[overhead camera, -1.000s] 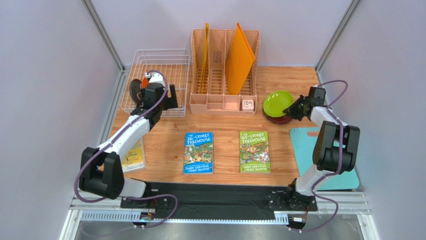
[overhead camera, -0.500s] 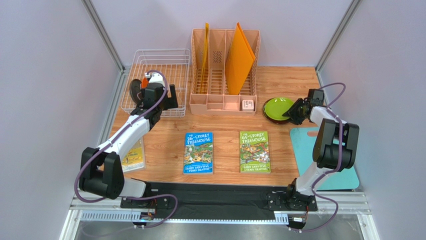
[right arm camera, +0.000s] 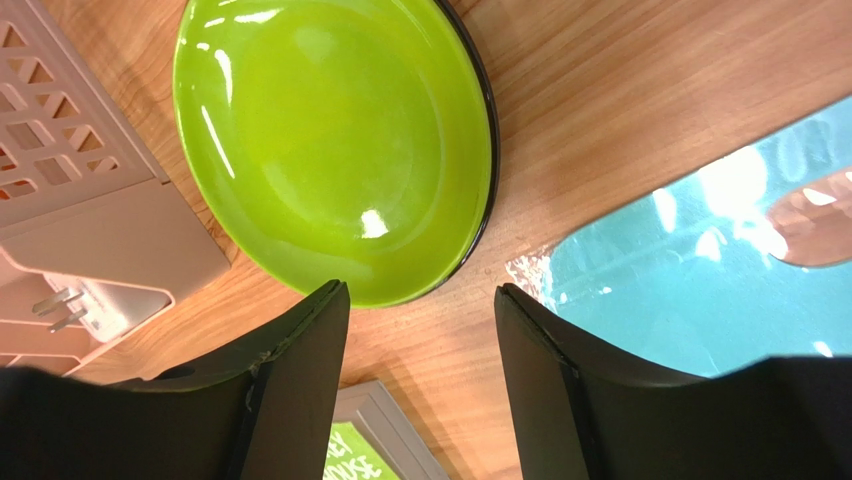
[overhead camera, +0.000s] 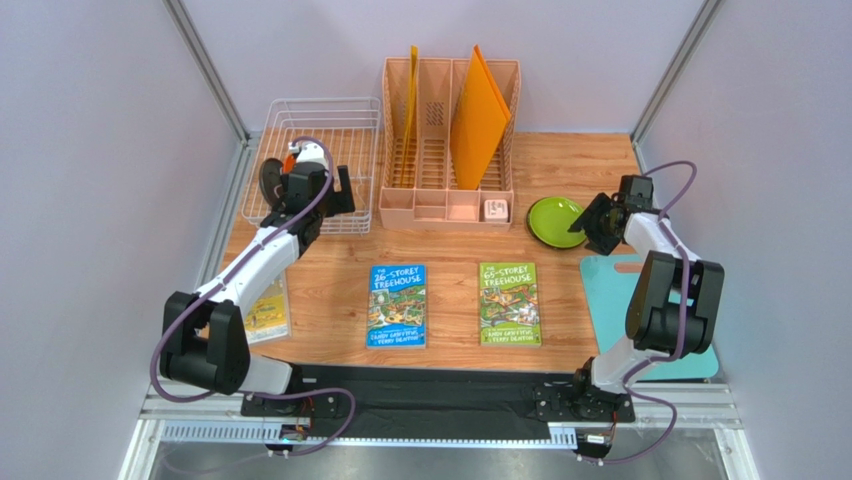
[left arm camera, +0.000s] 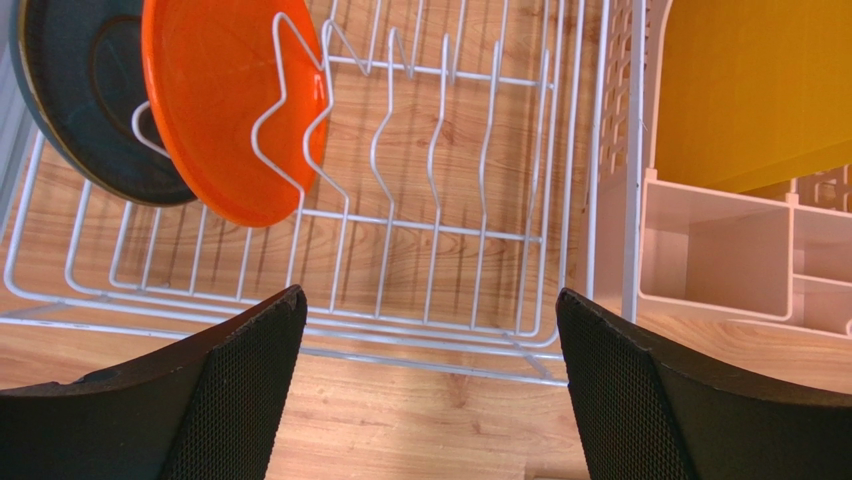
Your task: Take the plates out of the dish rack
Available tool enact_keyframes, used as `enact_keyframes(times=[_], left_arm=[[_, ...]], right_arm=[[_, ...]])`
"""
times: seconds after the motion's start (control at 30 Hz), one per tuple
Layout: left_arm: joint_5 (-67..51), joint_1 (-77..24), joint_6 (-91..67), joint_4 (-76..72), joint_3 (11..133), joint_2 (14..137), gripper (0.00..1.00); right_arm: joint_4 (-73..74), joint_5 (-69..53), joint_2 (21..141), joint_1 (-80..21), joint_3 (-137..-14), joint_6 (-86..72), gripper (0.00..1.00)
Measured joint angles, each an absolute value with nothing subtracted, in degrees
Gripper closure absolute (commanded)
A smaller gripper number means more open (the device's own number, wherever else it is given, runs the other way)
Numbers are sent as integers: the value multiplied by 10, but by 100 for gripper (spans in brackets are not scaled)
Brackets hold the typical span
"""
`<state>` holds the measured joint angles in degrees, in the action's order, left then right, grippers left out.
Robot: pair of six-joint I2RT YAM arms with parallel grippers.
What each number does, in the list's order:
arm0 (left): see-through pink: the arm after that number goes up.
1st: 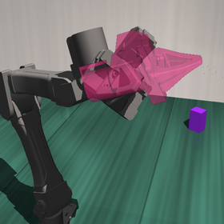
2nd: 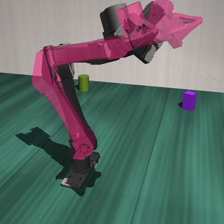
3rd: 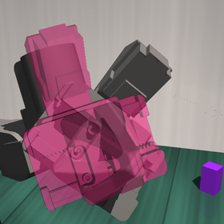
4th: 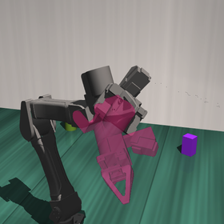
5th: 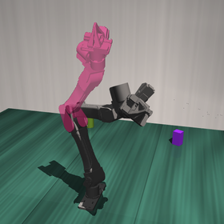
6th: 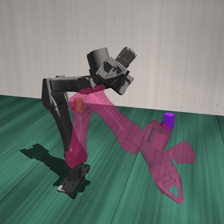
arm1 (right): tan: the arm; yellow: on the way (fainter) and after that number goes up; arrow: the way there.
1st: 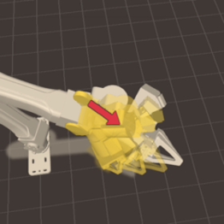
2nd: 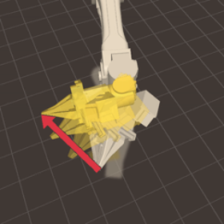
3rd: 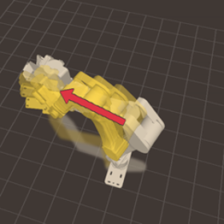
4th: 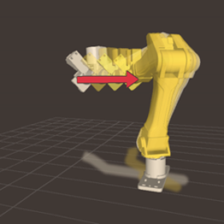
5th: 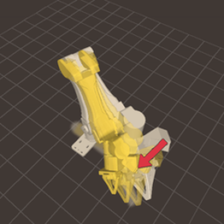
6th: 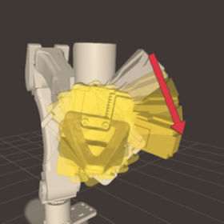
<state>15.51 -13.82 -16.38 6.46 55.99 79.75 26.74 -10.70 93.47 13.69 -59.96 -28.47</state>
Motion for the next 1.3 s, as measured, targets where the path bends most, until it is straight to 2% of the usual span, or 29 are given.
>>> enact_keyframes(times=[0.27,0.5,0.63,0.67,0.7,0.87,0.97,1.0,1.07,1.1,1.13,1.17,1.27,1.3], left_arm=[[152,-104,-164,66,575,809,0],[152,-34,-161,47,608,876,2],[158,-20,-159,38,633,926,5],[158,-17,-158,37,638,934,7],[158,-16,-157,36,646,945,16],[162,-8,-150,26,684,989,21],[172,-6,-148,15,699,1011,30],[173,-5,-147,12,703,1015,37],[173,-1,-145,10,710,1024,42],[174,1,-146,8,711,1026,59],[175,5,-145,8,712,1028,65],[176,7,-145,8,712,1029,69],[177,13,-143,10,712,1029,78],[178,14,-143,10,712,1029,85]], right_arm=[[286,-93,871,127,-606,-270,37],[278,-93,749,87,-581,-262,37],[269,-91,719,83,-576,-260,36],[268,-91,719,83,-575,-260,37],[267,-90,719,83,-573,-260,38],[268,-88,725,83,-565,-256,46],[267,-87,734,83,-564,-256,50],[267,-86,736,83,-563,-256,50],[267,-85,742,83,-563,-255,56],[267,-85,743,83,-563,-255,58],[267,-85,744,83,-563,-254,61],[267,-85,745,83,-563,-254,64],[267,-85,745,83,-563,-253,66],[267,-85,745,83,-563,-253,66]])
